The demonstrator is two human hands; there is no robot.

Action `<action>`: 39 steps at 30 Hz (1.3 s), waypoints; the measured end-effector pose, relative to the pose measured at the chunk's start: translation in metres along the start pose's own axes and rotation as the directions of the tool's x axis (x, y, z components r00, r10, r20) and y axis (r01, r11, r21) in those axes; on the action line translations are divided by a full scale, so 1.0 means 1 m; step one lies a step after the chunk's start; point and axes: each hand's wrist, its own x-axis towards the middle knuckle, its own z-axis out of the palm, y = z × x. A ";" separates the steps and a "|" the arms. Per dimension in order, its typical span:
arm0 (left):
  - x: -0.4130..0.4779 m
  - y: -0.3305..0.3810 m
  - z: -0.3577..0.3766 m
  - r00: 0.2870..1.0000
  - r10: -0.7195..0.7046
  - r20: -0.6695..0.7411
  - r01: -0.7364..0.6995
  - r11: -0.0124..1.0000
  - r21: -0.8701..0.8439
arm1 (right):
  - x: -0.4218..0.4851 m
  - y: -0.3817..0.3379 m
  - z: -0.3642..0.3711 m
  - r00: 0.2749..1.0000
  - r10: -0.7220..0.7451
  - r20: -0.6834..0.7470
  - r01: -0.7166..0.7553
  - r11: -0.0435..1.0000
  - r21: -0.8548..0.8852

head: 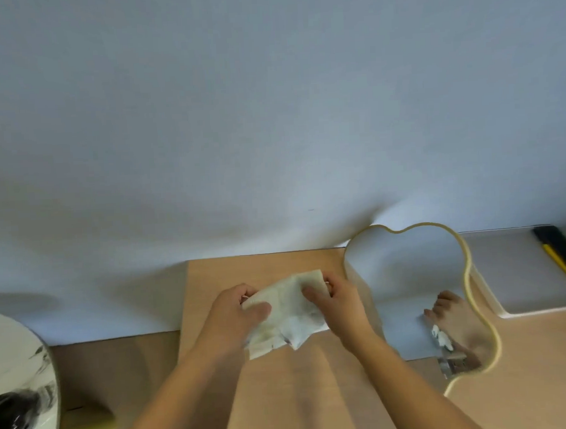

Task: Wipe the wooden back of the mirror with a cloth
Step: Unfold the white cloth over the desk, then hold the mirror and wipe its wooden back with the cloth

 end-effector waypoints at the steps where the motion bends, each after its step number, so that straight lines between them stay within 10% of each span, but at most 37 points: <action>1: -0.013 0.014 0.019 0.996 0.002 -0.086 -0.001 1.000 0.002 | -0.015 -0.003 -0.011 0.992 -0.044 -0.121 0.039 0.998 -0.046; 5: -0.073 0.077 0.099 0.958 0.078 -0.277 -0.115 0.986 -0.118 | -0.090 -0.017 -0.040 0.904 -0.256 -0.341 0.191 0.958 -0.213; 12: -0.145 0.150 0.196 0.983 0.120 0.142 0.005 0.746 -0.665 | -0.146 -0.006 -0.131 0.864 -0.489 -0.119 0.481 0.872 -0.086; 21: -0.144 0.245 0.337 0.870 0.254 0.423 0.150 0.681 -0.717 | -0.104 0.061 -0.317 0.820 -0.517 -0.246 0.512 0.855 -0.090; 25: -0.117 0.272 0.393 0.917 0.193 0.349 0.021 0.850 -0.526 | -0.063 0.082 -0.371 0.887 -0.387 -0.253 0.401 0.916 0.003; 29: -0.086 0.260 0.412 0.982 0.136 -0.127 -0.142 0.989 -0.037 | -0.027 0.100 -0.383 0.982 -0.115 -0.150 0.173 0.866 0.468; 33: -0.053 0.225 0.413 0.873 0.292 -0.391 0.111 0.661 0.742 | -0.001 0.130 -0.373 0.975 0.187 0.116 -0.209 0.618 0.758; 39: 0.000 0.191 0.432 0.872 0.234 -0.431 0.288 0.465 0.837 | 0.016 0.155 -0.355 0.866 0.413 0.280 -0.452 0.412 0.791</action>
